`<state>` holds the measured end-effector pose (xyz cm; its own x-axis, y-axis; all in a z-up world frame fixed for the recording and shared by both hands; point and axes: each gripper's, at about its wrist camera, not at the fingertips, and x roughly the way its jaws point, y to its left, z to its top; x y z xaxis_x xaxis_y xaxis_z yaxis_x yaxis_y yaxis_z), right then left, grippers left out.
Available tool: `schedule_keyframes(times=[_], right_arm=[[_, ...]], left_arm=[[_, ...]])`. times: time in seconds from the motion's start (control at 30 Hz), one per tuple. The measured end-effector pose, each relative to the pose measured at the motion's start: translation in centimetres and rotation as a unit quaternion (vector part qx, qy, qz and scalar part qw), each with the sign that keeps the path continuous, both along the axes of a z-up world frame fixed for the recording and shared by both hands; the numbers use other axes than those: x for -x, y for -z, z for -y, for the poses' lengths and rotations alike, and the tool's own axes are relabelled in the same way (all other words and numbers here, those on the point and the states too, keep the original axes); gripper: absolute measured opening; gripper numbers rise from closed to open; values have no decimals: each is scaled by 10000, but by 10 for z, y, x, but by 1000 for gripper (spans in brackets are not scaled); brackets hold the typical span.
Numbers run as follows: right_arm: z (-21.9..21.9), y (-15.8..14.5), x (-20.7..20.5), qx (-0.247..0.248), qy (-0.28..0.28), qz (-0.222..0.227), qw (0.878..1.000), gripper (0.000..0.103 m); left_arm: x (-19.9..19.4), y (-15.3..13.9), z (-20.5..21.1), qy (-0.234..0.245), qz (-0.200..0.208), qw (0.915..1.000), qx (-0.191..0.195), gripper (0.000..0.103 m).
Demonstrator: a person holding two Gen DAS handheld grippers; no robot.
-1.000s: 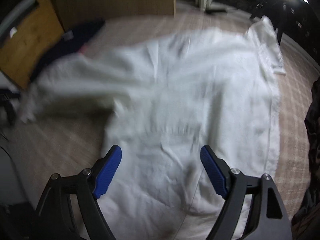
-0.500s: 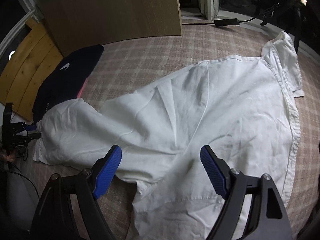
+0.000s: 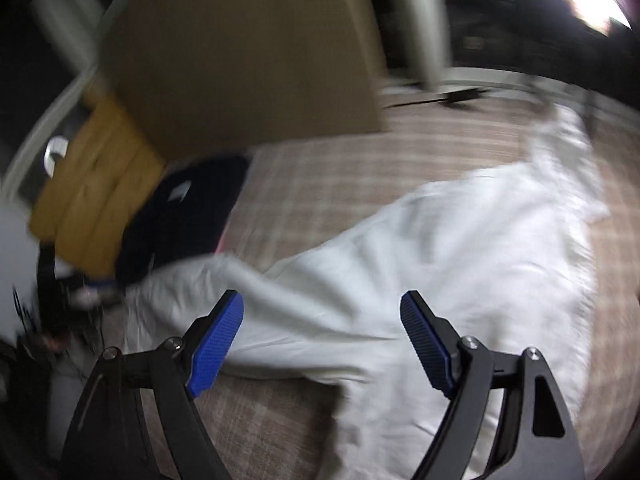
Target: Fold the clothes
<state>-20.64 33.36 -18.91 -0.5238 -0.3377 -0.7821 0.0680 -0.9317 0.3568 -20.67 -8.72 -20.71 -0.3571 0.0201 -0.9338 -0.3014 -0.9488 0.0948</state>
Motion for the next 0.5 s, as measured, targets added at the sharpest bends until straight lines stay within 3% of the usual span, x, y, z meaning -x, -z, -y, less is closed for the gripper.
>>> schedule_keyframes(times=[0.03, 0.1, 0.13, 0.17, 0.23, 0.33, 0.4, 0.47, 0.5], right_arm=[[-14, -6, -8, 12, 195, -42, 9998, 79], [-40, -21, -30, 52, 540, -127, 9984, 60], [-51, -28, -41, 110, 667, -145, 9976, 35], [-60, -35, -51, 202, 742, -129, 9970, 26], [-70, -52, -67, 137, 718, -32, 9973, 26], [-67, -91, -75, -647, 402, 27, 9971, 29], [-57, -116, -65, -1096, -19, 9, 9940, 36], [-44, -136, -48, -1535, -599, -30, 9863, 58], [-35, -142, -36, -1809, -964, -78, 9787, 60]], left_arm=[[6, 2, -1, 107, 26, 9999, 39, 48], [13, 8, -7, 215, 90, 9997, 80, 47], [17, 10, -12, 290, 120, 9995, 68, 47], [20, 12, -17, 365, 150, 9992, 56, 47], [25, 14, -25, 570, 165, 9982, 100, 47], [31, 17, -34, 837, 193, 9960, 234, 47], [33, 16, -35, 909, 210, 9951, 314, 47], [34, 13, -32, 849, 217, 9956, 339, 47], [34, 12, -30, 804, 226, 9959, 355, 47]])
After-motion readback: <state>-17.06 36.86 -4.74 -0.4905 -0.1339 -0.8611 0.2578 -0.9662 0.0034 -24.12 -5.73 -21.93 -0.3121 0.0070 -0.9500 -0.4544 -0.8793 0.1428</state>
